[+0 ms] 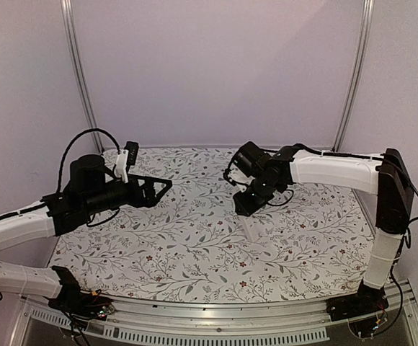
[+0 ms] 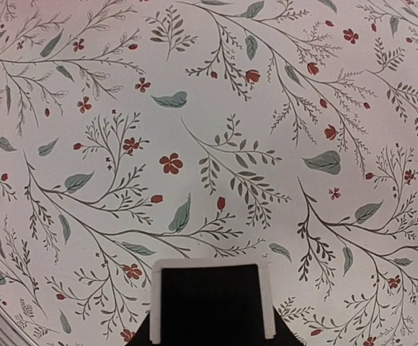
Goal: Load the batteries into the remote control
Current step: Place the remote control at the center of the board.
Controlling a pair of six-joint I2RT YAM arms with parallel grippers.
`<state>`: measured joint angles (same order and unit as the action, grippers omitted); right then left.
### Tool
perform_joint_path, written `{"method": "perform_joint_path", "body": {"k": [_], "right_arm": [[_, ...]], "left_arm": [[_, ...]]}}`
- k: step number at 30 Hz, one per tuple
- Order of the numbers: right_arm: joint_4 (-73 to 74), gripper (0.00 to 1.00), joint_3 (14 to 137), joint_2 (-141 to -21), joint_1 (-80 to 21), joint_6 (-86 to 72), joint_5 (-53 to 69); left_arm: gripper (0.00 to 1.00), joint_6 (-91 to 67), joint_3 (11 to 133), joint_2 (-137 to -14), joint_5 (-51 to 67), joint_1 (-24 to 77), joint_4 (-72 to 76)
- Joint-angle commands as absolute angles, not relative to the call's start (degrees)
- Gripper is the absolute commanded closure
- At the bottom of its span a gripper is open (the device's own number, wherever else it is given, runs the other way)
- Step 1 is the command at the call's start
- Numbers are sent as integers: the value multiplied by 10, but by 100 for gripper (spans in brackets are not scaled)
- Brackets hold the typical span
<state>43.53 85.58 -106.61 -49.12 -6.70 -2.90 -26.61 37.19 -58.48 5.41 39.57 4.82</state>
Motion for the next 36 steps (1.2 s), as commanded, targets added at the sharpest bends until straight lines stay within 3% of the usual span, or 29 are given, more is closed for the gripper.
{"method": "perform_joint_path", "body": {"k": [1, 15, 29, 33, 36], "right_arm": [[434, 100, 859, -1099, -494, -60, -43], [516, 98, 923, -1196, -495, -59, 23], [585, 91, 1015, -1294, -500, -49, 37], [585, 86, 1023, -1303, -502, -51, 36], [587, 77, 1027, -1307, -504, -53, 40]], "left_arm": [[0, -259, 359, -573, 39, 387, 59], [0, -254, 349, -582, 39, 386, 77], [0, -254, 336, -584, 37, 386, 93], [0, -256, 333, -585, 44, 385, 98], [0, -256, 331, -583, 40, 385, 97]]}}
